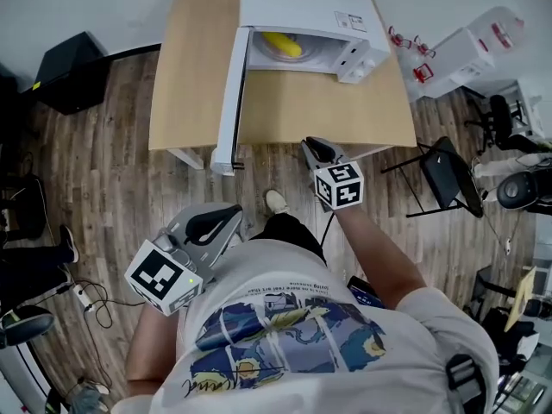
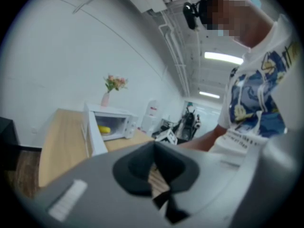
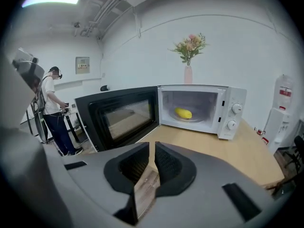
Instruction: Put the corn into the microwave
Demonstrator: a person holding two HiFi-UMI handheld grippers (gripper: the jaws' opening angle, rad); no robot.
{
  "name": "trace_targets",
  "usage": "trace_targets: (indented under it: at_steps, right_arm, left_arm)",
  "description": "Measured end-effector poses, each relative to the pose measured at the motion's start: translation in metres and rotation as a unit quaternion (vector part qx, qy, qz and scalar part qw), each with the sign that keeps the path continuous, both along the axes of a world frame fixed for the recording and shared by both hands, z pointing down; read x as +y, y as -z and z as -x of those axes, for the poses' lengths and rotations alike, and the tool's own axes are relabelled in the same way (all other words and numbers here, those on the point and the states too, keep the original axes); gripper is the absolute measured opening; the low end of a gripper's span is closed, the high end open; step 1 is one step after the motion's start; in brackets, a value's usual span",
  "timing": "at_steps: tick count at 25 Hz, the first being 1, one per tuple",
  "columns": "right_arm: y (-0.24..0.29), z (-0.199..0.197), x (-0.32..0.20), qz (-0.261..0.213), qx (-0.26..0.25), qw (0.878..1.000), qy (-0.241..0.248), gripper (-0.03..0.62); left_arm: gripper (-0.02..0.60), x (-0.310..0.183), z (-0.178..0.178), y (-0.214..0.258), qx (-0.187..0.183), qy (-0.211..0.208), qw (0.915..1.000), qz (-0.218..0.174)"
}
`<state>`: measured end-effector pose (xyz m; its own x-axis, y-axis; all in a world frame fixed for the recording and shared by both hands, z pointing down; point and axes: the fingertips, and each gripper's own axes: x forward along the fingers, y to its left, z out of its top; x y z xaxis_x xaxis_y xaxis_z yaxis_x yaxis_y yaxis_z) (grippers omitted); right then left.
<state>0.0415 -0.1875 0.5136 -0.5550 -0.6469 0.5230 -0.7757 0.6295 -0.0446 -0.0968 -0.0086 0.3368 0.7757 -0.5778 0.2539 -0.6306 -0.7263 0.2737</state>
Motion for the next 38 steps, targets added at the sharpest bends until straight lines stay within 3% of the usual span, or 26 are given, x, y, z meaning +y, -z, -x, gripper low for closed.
trace_targets:
  at_steps: [13, 19, 38]
  right_arm:
    - [0.033, 0.016, 0.124, 0.016, -0.027, 0.999, 0.025, 0.014]
    - [0.058, 0.031, 0.144, 0.003, -0.035, 0.999, 0.039, 0.011]
    - [0.096, 0.062, 0.165, -0.015, -0.055, 0.994, 0.091, 0.011]
  left_arm:
    - [0.009, 0.036, 0.013, -0.030, 0.008, -0.022, 0.9995, 0.020]
    - [0.009, 0.047, 0.018, -0.032, 0.010, -0.028, 0.9994, 0.019]
    - [0.009, 0.068, 0.046, -0.046, -0.001, 0.005, 0.9996, 0.029]
